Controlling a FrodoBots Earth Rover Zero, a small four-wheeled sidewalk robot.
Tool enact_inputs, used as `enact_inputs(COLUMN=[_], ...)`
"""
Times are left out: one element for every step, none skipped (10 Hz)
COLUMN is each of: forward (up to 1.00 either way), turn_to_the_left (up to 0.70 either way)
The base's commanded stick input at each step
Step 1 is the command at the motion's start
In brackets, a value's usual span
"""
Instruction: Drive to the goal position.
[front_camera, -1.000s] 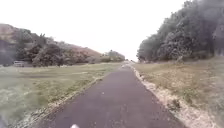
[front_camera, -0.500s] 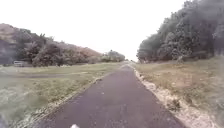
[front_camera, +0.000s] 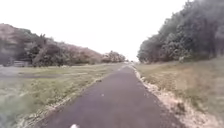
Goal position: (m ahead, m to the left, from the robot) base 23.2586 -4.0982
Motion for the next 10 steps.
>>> enact_inputs(forward=[1.00,1.00,1.00,1.00,1.00,1.00,1.00,1.00,1.00,1.00], turn_to_the_left=[0.00,0.00,0.00,0.00,0.00,0.00,0.00,-0.17,-0.35,-0.27])
